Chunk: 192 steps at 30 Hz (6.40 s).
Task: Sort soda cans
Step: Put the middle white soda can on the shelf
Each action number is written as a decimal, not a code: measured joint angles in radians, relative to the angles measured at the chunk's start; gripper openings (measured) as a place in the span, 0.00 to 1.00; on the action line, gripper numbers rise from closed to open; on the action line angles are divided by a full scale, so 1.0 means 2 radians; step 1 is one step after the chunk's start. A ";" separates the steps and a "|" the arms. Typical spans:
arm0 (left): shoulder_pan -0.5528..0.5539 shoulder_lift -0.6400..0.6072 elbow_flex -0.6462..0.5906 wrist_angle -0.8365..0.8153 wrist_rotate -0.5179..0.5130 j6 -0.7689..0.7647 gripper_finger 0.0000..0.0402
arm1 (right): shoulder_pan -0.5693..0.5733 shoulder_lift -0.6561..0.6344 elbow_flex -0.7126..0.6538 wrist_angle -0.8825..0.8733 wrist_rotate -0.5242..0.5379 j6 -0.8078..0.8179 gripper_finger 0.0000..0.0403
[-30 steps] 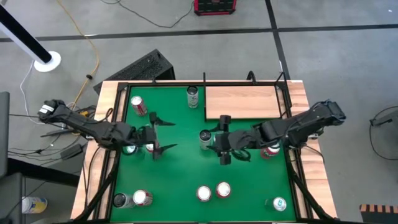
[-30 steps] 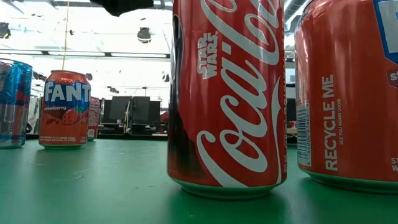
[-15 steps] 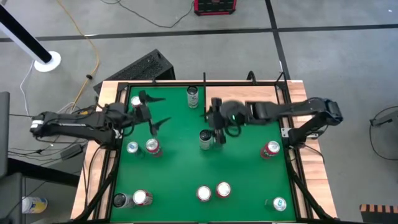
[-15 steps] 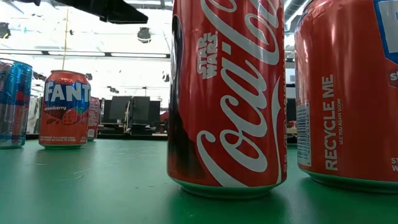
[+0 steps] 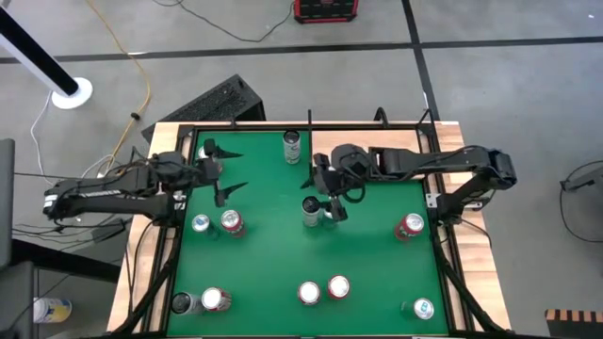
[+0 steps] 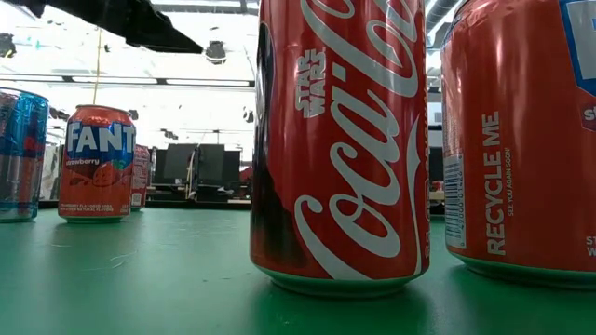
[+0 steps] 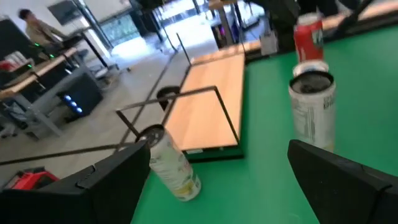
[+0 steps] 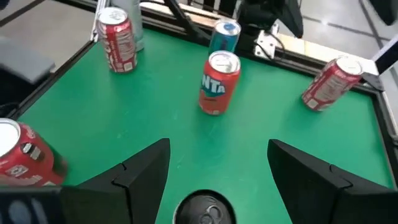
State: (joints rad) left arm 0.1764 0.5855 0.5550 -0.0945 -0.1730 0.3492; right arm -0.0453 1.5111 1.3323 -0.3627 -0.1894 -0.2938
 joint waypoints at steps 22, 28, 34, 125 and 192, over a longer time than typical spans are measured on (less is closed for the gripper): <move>0.003 -0.078 -0.082 0.070 0.063 -0.011 0.92 | 0.057 0.024 -0.001 -0.051 0.094 0.074 0.74; 0.003 -0.077 -0.083 0.070 0.063 -0.012 0.92 | 0.044 0.029 -0.024 0.002 0.074 0.056 0.74; 0.003 -0.077 -0.083 0.075 0.063 -0.008 0.92 | 0.021 0.023 -0.061 0.031 0.037 0.052 0.74; 0.003 -0.077 -0.083 0.073 0.070 -0.010 0.92 | 0.006 0.055 -0.061 -0.002 0.169 0.154 0.69; 0.003 -0.077 -0.083 0.065 0.070 -0.010 0.92 | -0.080 0.073 0.053 -0.188 0.039 -0.052 0.95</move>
State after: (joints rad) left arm 0.1829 0.4320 0.3897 0.0349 -0.0327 0.3283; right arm -0.2058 1.6578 1.4392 -0.7383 -0.1113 -0.3977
